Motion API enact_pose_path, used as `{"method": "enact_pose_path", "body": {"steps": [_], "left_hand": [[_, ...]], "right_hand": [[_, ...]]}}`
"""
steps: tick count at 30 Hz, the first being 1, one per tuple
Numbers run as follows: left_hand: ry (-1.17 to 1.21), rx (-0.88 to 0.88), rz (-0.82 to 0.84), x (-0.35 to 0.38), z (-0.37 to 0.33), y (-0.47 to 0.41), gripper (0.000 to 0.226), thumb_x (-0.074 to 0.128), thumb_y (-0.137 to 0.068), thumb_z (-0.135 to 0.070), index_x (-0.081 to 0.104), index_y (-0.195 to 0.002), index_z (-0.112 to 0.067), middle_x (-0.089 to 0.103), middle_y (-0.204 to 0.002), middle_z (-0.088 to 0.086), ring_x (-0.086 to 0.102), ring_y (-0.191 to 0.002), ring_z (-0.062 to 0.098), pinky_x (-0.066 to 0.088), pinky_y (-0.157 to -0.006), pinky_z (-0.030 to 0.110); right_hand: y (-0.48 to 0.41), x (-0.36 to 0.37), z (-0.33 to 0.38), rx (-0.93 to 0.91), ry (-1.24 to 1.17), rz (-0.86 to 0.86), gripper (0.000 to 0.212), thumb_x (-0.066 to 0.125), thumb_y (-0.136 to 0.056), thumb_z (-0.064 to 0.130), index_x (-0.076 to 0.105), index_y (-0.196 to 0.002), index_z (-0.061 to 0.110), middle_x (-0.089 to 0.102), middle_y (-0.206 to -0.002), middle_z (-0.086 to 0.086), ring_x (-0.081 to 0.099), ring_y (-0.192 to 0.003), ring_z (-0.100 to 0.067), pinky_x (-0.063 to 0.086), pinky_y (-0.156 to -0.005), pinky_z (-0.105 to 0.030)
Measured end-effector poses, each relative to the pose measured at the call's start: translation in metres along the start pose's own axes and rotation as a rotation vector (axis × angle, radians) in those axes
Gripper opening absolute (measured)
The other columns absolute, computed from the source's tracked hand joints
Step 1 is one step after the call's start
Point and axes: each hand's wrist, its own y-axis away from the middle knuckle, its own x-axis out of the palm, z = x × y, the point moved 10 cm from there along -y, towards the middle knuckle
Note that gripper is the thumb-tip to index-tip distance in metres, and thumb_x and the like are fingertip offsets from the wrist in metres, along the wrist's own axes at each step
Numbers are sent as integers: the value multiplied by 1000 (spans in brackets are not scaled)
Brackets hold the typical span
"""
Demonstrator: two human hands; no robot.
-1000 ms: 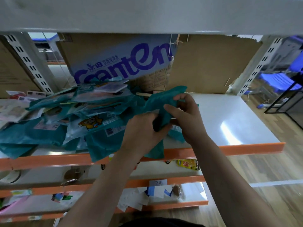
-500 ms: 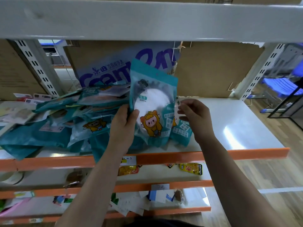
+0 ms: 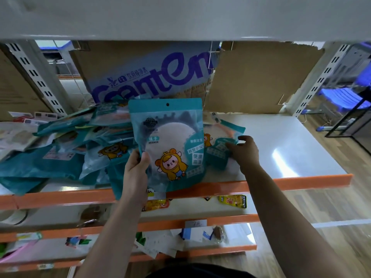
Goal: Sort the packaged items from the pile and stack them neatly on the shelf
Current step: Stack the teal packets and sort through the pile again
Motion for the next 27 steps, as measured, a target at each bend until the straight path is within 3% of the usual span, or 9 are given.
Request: {"method": "enact_pose_path", "body": {"steps": [3, 6, 8, 11, 14, 17, 20, 23, 27], "left_hand": [[18, 5, 9, 2, -2, 3, 13, 46, -103, -16, 53, -92, -12, 52, -94, 7, 44, -84, 24, 38, -75, 39], [4, 19, 1, 2, -5, 4, 19, 49, -102, -24, 54, -86, -14, 52, -93, 10, 45, -84, 27, 37, -76, 44], [-29, 32, 1, 4, -7, 5, 22, 52, -101, -29, 56, -85, -15, 53, -91, 10, 47, -82, 27, 38, -75, 46], [-57, 67, 1, 8, -11, 6, 21, 55, -99, -31, 60, -88, -13, 55, -86, 12, 52, -78, 23, 44, -73, 39], [-102, 97, -2, 10, -11, 5, 15, 58, -97, -25, 63, -91, -13, 59, -77, 0, 55, -68, 8, 46, -63, 20], [-180, 122, -1, 13, -11, 6, 8, 57, -97, -16, 63, -91, -16, 55, -61, -11, 51, -55, 2, 43, -52, 14], [-265, 113, 2, 16, -11, 5, 8, 58, -95, -13, 61, -88, -15, 56, -65, -5, 54, -59, 5, 44, -56, 18], [-313, 102, 51, 21, -10, 2, 8, 61, -94, -16, 63, -89, -9, 57, -73, 5, 54, -72, 20, 43, -68, 34], [-373, 131, 69, 26, -7, 2, 25, 60, -96, -24, 59, -87, 0, 56, -76, 22, 53, -68, 31, 42, -65, 43]], "right_hand": [[-1, 4, -8, 85, -230, 1, 71, 76, -83, 16, 34, -140, 11, 57, -120, -13, 66, -103, -29, 58, -85, -43], [-2, 12, -14, 128, -294, 10, 79, 79, -80, 16, 33, -143, 3, 58, -120, -17, 66, -101, -31, 58, -84, -41], [-5, 18, -18, 141, -277, 38, 69, 80, -78, 16, 45, -135, -2, 64, -117, -20, 68, -96, -31, 59, -84, -42], [-9, 22, -15, 111, -254, 94, 38, 73, -84, 10, 61, -117, -6, 69, -103, -19, 69, -91, -30, 58, -85, -42], [-8, 21, -13, 112, -280, 140, 25, 65, -89, 4, 61, -112, -7, 68, -99, -16, 68, -91, -29, 58, -83, -39], [-10, 13, -17, 110, -286, 134, 28, 59, -91, 1, 55, -118, -3, 66, -104, -18, 68, -94, -31, 59, -80, -38], [-11, -1, -21, 132, -274, 112, 22, 50, -93, 1, 54, -115, -5, 65, -101, -18, 68, -90, -29, 58, -83, -41], [-13, -18, -29, 149, -296, 90, 12, 49, -96, 3, 57, -102, -2, 65, -94, -15, 68, -86, -26, 57, -87, -43], [-15, -45, -37, 142, -232, 12, 13, 58, -97, 19, 61, -94, 8, 67, -89, -6, 69, -80, -19, 60, -67, -29]]}}
